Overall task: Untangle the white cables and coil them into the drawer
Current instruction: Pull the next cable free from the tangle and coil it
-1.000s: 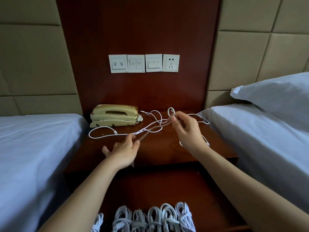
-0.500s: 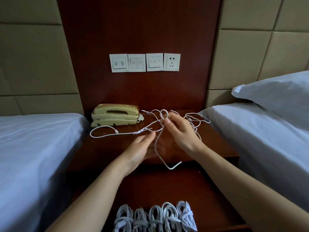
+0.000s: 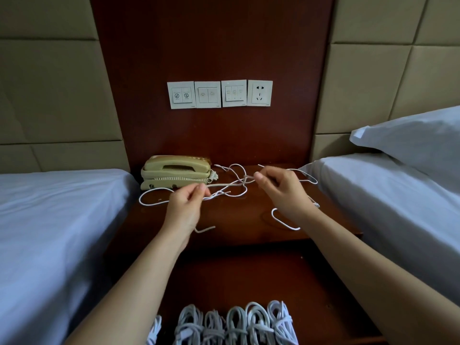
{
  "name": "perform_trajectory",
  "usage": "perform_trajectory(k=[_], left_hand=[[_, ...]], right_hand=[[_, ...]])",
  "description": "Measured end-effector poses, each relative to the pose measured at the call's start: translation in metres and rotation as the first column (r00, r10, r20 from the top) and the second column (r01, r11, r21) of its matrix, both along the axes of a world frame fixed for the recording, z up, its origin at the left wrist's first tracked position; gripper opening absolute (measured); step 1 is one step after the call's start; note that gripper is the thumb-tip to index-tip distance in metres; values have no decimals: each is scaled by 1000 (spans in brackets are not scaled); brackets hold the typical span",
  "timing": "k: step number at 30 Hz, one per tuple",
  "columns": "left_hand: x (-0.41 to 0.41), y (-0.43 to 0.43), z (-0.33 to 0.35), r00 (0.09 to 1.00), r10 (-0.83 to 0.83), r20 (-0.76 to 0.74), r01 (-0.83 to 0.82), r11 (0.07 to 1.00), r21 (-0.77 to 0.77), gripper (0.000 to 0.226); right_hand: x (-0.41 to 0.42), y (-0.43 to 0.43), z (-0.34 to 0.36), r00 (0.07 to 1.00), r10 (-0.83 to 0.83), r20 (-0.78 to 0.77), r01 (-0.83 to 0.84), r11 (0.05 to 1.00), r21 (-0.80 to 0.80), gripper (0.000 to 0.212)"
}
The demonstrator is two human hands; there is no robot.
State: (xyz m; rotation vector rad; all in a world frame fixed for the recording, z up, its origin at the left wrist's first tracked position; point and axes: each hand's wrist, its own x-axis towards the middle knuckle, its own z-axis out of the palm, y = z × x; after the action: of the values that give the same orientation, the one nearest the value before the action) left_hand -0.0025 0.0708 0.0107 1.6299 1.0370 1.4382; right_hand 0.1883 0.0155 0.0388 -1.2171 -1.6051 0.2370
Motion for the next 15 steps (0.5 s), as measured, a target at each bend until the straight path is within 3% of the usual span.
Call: perform_trajectory(k=[5,8,11,15], left_hand=[[-11,-2,8,997,80,-23,-78,994,72,32],[-13,-6,8,998,8,-67,-3,997,74,31],[-11,-10,7,985,-71,-159,88,990,106,25],[-1,-19,9,948,-122,-295,189,959,211,23]], right_hand=[[8,3,1,984,-92,150,96,995,-19,42],[11,4,0,942,-195,272,225,971,-84,48],[15,4,-6,835,-263,484,381,910,-163,43],[6,3,-15,777,-185,602,362,913,-187,31]])
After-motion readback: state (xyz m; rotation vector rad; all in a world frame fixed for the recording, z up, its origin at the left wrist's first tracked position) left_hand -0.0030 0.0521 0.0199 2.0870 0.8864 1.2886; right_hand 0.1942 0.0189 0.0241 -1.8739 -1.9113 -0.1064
